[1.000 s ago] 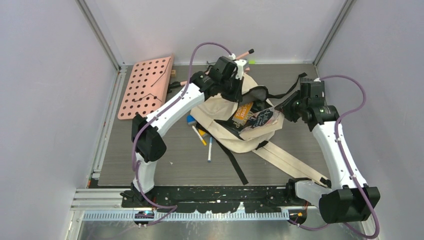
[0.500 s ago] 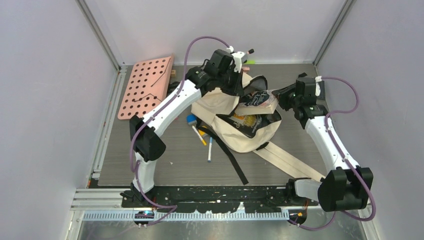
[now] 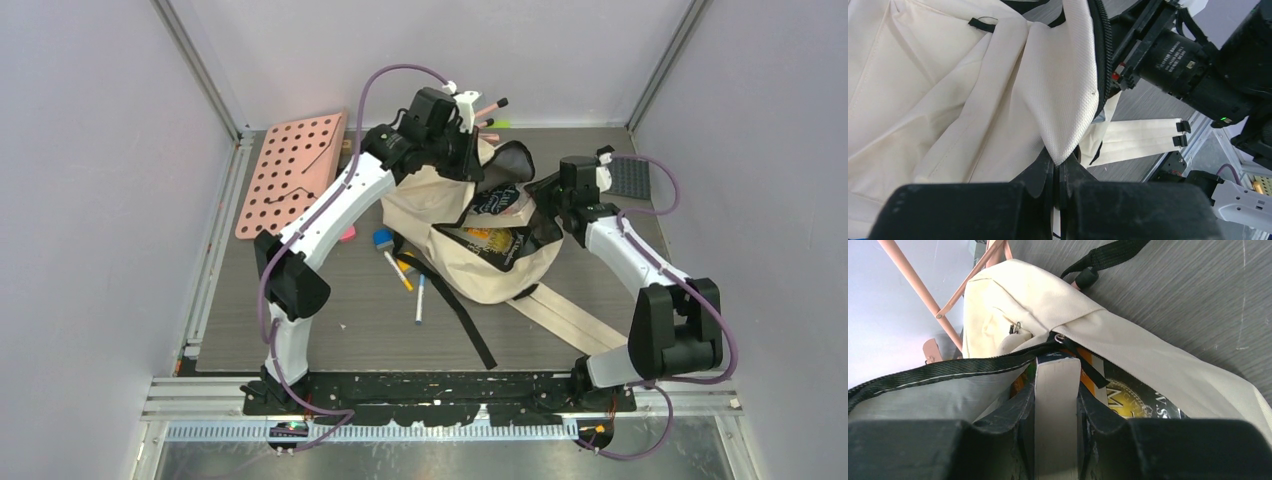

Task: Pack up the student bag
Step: Place the book in the student bag, then zip the student bag at the center of the board.

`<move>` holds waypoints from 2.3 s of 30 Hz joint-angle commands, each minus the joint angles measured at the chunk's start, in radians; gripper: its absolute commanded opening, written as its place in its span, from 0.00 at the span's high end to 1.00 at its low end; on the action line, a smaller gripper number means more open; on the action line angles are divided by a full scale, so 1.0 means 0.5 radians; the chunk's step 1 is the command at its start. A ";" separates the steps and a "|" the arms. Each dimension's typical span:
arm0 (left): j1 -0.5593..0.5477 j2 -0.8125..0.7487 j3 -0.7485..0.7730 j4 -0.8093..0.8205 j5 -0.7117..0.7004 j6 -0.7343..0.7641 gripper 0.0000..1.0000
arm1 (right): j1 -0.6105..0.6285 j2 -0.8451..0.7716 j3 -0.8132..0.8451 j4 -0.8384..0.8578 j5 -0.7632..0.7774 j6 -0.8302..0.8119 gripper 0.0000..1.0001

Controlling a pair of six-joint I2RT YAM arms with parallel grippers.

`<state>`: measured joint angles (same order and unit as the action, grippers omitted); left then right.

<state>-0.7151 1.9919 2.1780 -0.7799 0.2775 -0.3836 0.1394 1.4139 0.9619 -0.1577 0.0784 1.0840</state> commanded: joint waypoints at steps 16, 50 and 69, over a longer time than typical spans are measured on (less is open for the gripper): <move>0.033 -0.039 0.083 0.242 0.221 -0.054 1.00 | 0.431 0.810 0.325 0.002 0.292 -0.031 0.88; 0.059 -0.395 -0.841 0.298 0.502 0.173 0.71 | 0.140 -0.629 0.194 -1.072 0.985 -0.885 0.22; 0.379 -0.664 -1.064 0.228 0.020 -0.163 0.15 | -0.131 0.072 0.824 -0.793 -0.069 -1.358 0.16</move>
<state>-0.6006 1.6470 1.6310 -0.6090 0.4015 -0.4259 0.0853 1.3510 1.2678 -0.5949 0.2684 0.3927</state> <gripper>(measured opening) 0.848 0.851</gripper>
